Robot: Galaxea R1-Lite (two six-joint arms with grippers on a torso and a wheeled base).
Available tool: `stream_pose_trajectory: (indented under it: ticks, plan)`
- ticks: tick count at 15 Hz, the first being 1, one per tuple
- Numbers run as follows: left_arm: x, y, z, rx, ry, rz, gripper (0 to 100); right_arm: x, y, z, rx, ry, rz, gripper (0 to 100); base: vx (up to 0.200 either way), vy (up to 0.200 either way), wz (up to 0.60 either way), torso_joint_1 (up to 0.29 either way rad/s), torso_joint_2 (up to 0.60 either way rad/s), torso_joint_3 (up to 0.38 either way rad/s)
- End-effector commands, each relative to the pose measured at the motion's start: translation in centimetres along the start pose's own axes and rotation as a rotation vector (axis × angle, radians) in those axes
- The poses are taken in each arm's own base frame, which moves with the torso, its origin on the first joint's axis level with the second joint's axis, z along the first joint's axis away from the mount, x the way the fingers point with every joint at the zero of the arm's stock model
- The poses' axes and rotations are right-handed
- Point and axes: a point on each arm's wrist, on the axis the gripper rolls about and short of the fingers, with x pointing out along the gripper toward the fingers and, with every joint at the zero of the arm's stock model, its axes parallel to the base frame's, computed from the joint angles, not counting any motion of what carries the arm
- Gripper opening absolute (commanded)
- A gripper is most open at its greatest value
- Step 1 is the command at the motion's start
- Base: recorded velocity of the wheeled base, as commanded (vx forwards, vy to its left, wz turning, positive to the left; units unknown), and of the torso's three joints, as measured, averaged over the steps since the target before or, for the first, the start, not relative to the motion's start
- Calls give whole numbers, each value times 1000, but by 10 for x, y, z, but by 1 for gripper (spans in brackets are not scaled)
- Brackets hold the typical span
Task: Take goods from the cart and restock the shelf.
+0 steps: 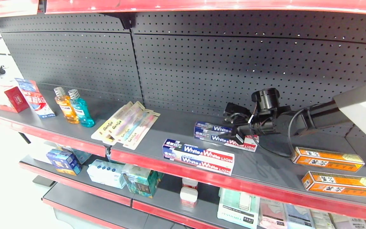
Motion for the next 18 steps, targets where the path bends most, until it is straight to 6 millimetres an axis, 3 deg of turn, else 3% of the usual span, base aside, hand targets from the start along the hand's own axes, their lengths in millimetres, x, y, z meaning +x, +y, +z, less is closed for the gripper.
stream_pose_trajectory:
  ticks: [1,4,13,18]
  plan:
    - [0,0,0,1,0,0,100,0,0,-1,3,4,0,100,0,0,0,0,0,0]
    - [0,0,0,1,2,0,100,-6,-4,-4,13,18,-19,100,0,0,0,0,0,0]
    - [0,0,0,-1,2,0,100,-66,-24,-29,174,83,-146,100,0,0,0,0,0,0]
    - [0,0,0,1,2,0,100,-83,-13,-32,261,83,-129,100,0,0,0,0,0,0]
